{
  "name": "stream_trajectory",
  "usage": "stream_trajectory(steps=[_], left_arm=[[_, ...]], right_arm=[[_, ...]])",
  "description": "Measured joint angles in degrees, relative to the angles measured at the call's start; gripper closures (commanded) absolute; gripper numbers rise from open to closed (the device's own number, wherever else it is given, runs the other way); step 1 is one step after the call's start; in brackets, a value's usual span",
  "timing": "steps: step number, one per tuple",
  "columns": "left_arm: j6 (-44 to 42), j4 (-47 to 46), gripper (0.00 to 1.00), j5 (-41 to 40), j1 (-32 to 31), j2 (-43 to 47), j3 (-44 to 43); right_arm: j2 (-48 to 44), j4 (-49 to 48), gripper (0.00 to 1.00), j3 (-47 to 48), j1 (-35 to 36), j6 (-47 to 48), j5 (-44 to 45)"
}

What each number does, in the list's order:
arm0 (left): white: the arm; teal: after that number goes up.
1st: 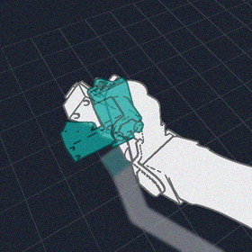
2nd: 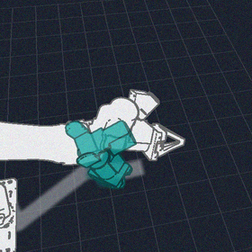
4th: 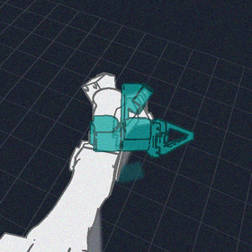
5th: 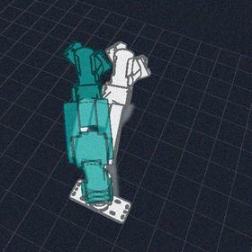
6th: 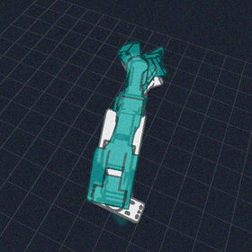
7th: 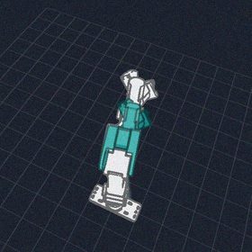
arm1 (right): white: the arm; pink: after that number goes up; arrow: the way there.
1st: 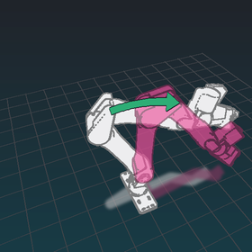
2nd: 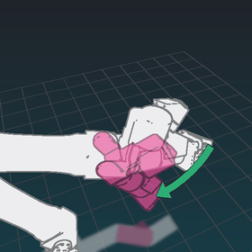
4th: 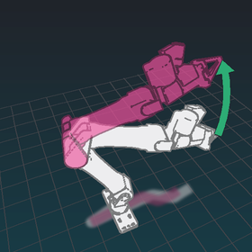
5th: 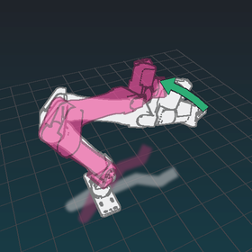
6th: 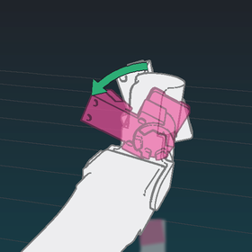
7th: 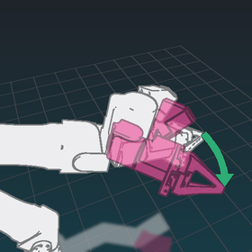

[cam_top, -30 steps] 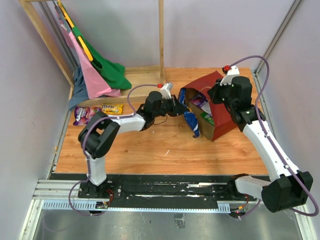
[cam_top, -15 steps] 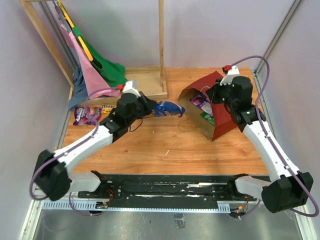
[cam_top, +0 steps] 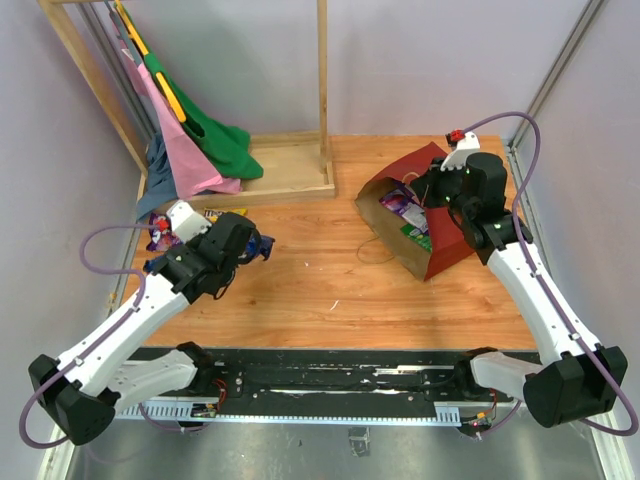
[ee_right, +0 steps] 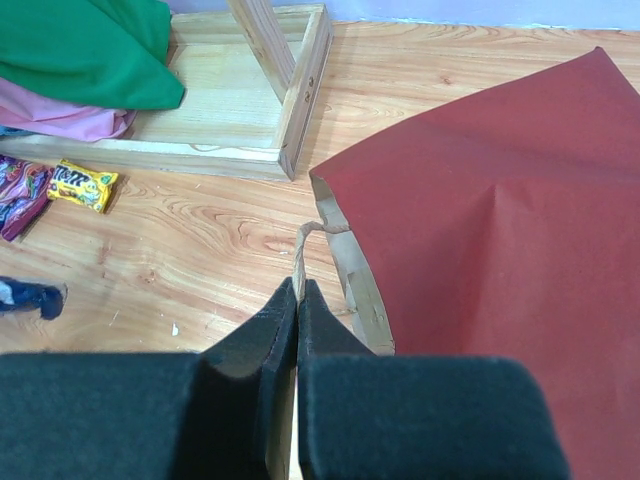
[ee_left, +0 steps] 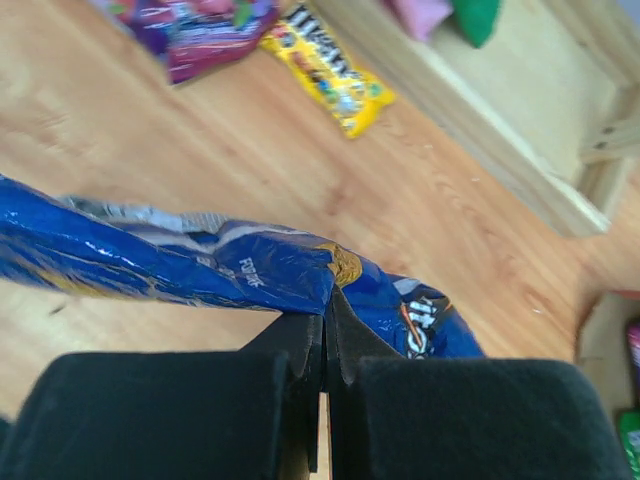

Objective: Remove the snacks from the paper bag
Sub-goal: Place the snack at the center of the board.

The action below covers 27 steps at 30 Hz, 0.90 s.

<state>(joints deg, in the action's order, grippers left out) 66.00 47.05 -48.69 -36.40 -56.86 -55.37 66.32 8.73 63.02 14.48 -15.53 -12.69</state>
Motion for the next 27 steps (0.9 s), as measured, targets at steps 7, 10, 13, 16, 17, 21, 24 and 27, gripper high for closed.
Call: stream_trajectory(steps=[7,10,13,16,17,21,24,27], left_arm=[[14.49,21.11,0.99,-3.28,0.81,0.92,-0.04],[17.68,25.59,1.0,-3.17,1.99,-0.28,0.13],[19.54,27.43,0.99,-2.91,3.02,-0.74,1.51],[19.1,26.93,0.98,-2.38,4.79,-0.85,2.78],[17.92,25.83,0.98,-2.05,5.66,-0.83,3.15],[11.08,18.05,0.77,-0.15,10.14,-0.48,5.95],[5.86,12.02,0.56,1.51,15.3,-0.42,9.07],[1.18,7.23,0.32,3.41,20.52,-0.76,11.08]], right_arm=[[0.07,0.0,0.99,0.0,0.2,-0.15,-0.24],[0.17,-0.09,0.99,0.0,0.31,-0.15,-0.26],[0.2,-0.22,0.99,-0.09,0.33,-0.15,-0.24],[0.22,-0.61,0.99,-0.46,0.44,-0.15,-0.24],[0.22,-0.76,0.99,-0.59,0.46,-0.15,-0.24],[0.22,-0.79,0.99,-0.66,0.48,-0.13,-0.22],[0.2,-0.76,0.99,-0.66,0.63,-0.11,-0.17],[0.2,-0.76,0.99,-0.66,0.68,0.13,-0.11]])
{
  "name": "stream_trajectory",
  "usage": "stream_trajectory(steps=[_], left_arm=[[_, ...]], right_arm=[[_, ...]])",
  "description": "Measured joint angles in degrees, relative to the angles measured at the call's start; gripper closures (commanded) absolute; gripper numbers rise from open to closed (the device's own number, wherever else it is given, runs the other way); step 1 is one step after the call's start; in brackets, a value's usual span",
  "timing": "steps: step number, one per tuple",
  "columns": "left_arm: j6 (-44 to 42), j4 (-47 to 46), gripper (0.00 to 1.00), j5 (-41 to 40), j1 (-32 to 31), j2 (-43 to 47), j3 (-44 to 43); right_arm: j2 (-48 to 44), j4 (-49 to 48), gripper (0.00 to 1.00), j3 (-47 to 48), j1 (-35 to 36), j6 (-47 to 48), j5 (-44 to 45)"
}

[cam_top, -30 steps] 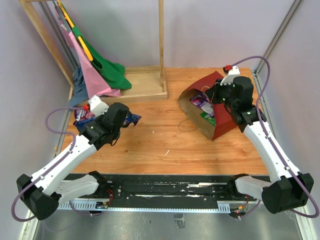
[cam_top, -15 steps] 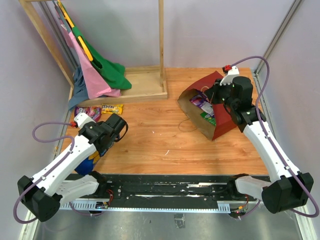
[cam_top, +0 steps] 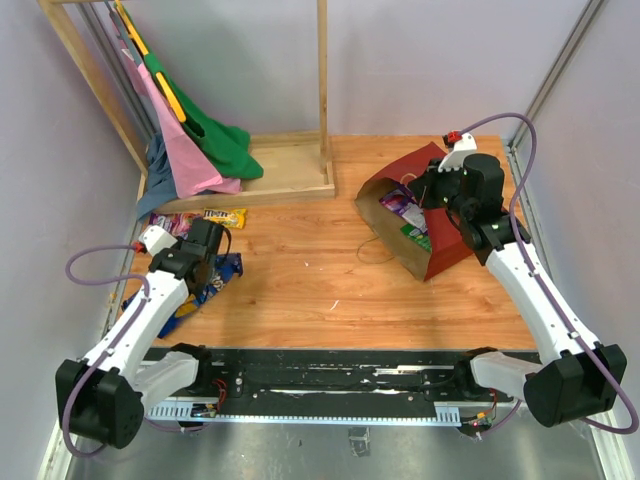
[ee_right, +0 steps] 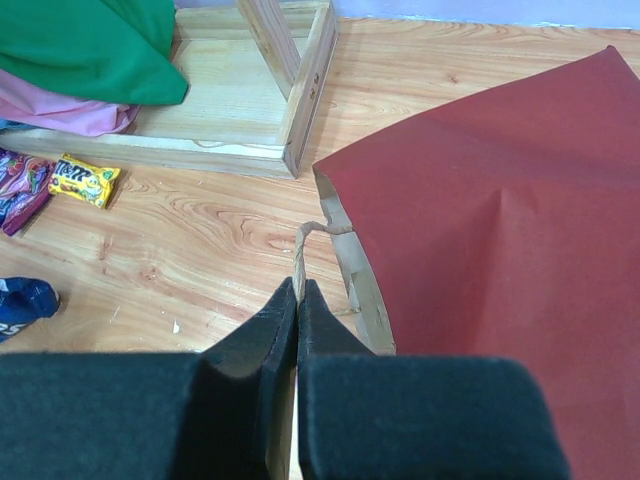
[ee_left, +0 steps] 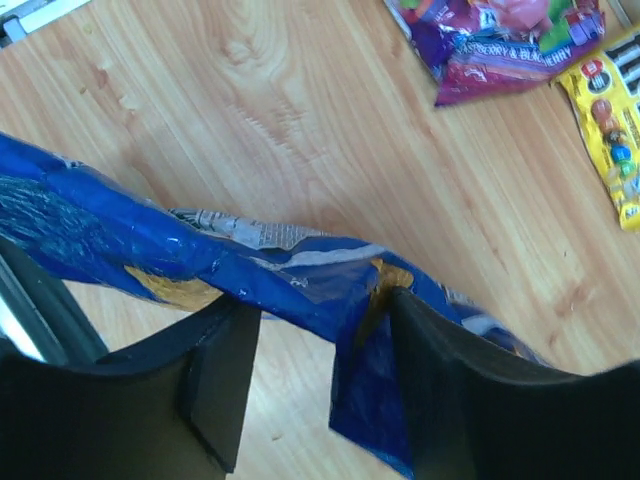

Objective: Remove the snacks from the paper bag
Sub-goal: Place the snack at the center of the board.

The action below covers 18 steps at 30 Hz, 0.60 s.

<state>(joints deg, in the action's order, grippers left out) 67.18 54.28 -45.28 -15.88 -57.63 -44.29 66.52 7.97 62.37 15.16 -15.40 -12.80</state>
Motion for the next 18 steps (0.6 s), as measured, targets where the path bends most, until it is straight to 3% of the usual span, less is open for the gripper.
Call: stream_trajectory(steps=[4,5,18], left_arm=[[-4.35,-4.61,0.03,1.68,4.55,-1.27,1.07],[-5.11,-5.57,0.01,1.9,5.09,-1.49,1.05],[-11.28,-10.34,0.0,2.51,5.88,-1.42,-5.95]], right_arm=[[0.0,0.0,0.99,0.0,0.0,0.2,0.24],[0.0,0.0,0.99,0.0,0.02,0.2,0.26],[0.0,-0.02,0.99,-0.02,0.02,0.2,0.2]])
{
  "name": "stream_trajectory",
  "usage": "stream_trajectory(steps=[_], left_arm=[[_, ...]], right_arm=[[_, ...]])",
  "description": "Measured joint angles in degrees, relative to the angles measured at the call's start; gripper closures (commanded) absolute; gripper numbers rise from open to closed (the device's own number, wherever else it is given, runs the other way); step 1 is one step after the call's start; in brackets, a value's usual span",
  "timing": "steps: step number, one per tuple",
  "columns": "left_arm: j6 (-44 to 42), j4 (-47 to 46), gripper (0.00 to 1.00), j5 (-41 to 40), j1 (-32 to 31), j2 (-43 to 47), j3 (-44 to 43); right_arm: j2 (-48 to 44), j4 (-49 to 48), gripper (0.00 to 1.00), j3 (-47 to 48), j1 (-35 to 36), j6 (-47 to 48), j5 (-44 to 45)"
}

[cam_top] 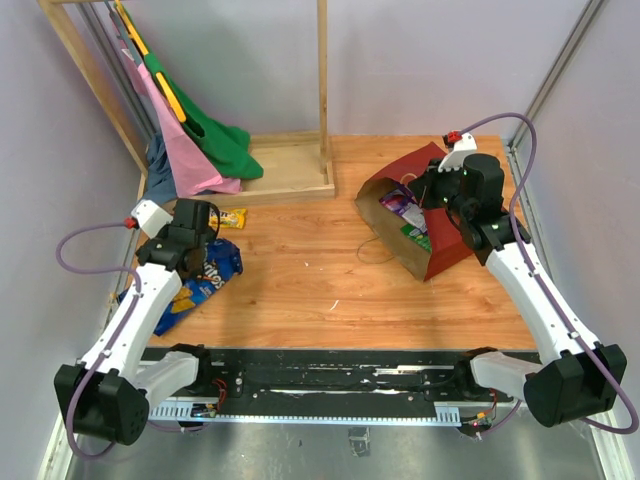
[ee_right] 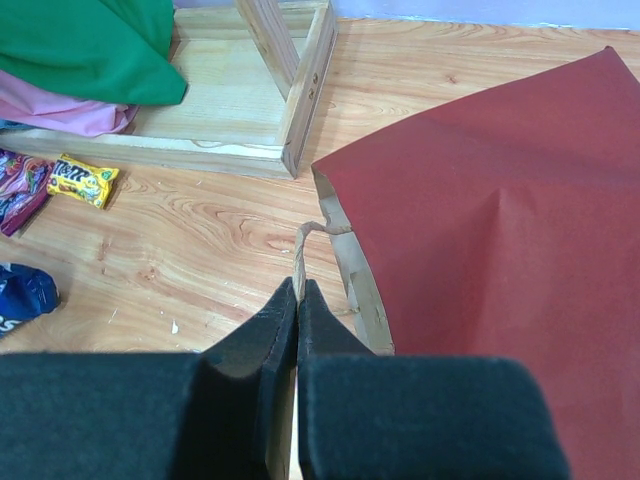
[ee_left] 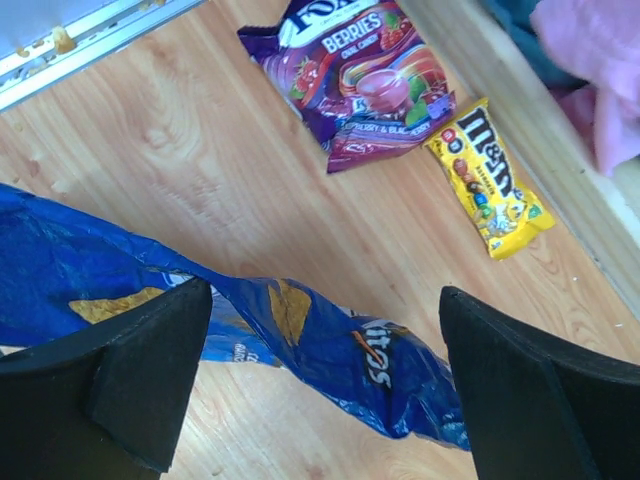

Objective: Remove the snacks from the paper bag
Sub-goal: Place the snack at the center of the board, then adjust the snack at the center of the board.

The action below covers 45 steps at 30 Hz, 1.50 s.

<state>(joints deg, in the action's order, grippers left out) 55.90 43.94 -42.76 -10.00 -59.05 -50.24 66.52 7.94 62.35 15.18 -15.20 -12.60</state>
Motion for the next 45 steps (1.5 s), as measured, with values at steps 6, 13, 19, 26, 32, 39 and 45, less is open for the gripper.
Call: stream_trajectory(steps=[6,13,19,26,32,39,45], left_arm=[[-3.41,-1.33,0.0,-0.11,0.07,2.32,-1.86],[-13.03,-11.87,0.0,14.51,0.13,8.85,-0.26],[-22.6,-27.15,0.0,44.59,-0.94,17.44,9.27],[-26.25,-30.27,0.0,34.75,-23.71,7.52,7.85],[-9.73,-21.68,0.0,12.35,-37.22,-7.78,5.88],[28.52,5.75,0.0,-7.98,-44.15,-27.06,-9.9],[46.99,22.93,0.01,-14.58,-44.48,-49.27,-22.69]], right_arm=[[0.17,-0.07,0.99,0.0,0.02,-0.02,-0.57],[0.79,-0.48,0.99,-0.02,0.15,-0.04,-1.22],[1.88,-0.94,0.99,-0.02,0.57,-0.04,-1.75],[2.95,-2.05,0.99,-0.07,1.46,-0.04,-2.82],[3.15,-2.03,0.99,-0.07,1.73,-0.02,-2.8],[3.3,-2.03,0.99,-0.07,1.73,-0.02,-2.84],[3.48,-1.95,0.99,-0.07,2.16,0.11,-2.82]])
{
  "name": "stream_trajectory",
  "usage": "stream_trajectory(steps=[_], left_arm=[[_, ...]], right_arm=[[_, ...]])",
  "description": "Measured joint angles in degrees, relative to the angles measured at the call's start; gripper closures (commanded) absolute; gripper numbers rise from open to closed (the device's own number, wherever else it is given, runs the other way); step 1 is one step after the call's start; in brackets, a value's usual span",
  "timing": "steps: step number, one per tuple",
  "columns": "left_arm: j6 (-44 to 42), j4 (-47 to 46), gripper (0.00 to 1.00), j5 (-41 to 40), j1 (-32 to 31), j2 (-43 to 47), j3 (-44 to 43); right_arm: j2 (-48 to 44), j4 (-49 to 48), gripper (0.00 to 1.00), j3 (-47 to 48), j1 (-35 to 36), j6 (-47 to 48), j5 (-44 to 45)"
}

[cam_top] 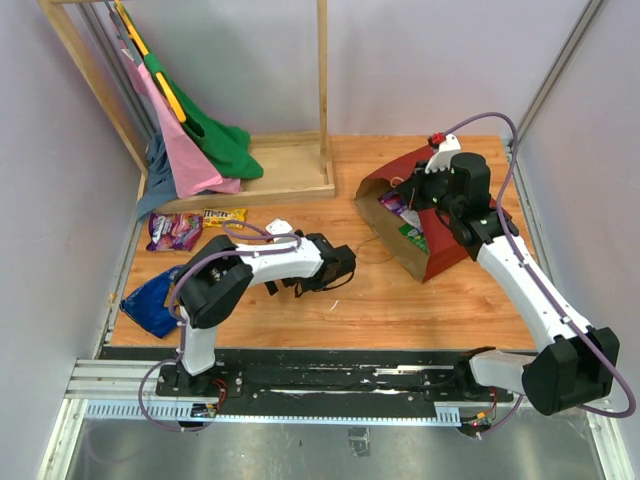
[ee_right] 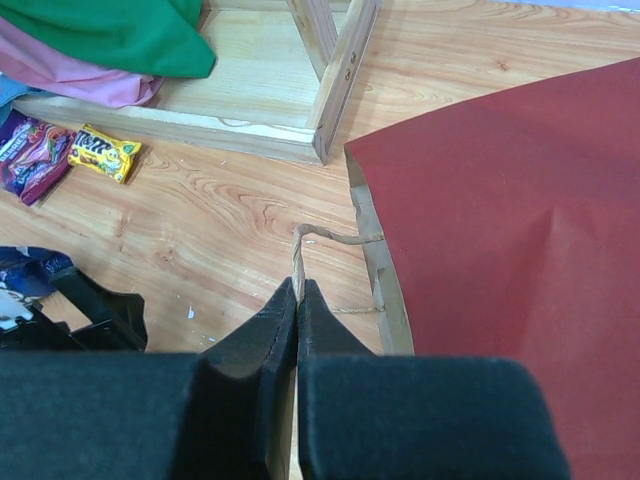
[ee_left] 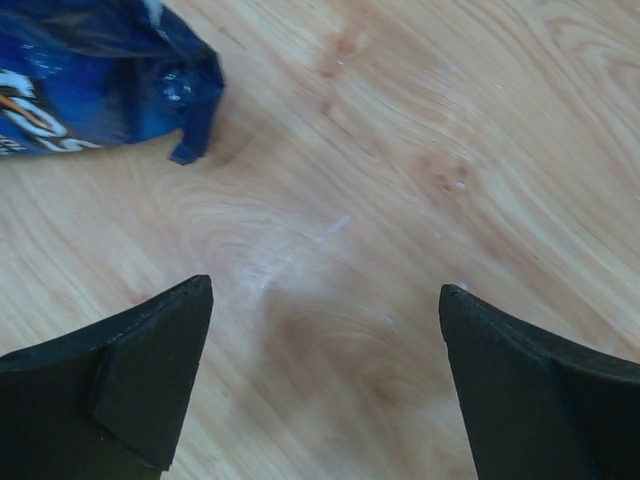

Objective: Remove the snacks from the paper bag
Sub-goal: Adjust the snack at the center of the board.

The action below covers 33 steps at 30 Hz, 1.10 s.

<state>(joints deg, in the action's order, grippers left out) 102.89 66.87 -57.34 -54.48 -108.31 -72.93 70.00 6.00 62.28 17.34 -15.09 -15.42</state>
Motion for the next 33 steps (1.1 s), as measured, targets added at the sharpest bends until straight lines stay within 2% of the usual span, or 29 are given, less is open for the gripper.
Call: stream_trajectory(steps=[6,13,33], left_arm=[[6.45,6.8,0.01,-2.23,1.18,-1.9,0.04],[8.94,8.5,0.03,-3.37,7.58,-4.63,0.28],[13.11,8.96,0.38,-7.06,11.98,-11.47,1.53]], right_arm=[[0.04,0.28,0.99,0.0,0.37,0.5,0.07],[0.57,0.28,0.99,0.0,0.5,0.52,-0.07],[1.51,0.22,0.99,0.0,0.55,0.52,-1.07]])
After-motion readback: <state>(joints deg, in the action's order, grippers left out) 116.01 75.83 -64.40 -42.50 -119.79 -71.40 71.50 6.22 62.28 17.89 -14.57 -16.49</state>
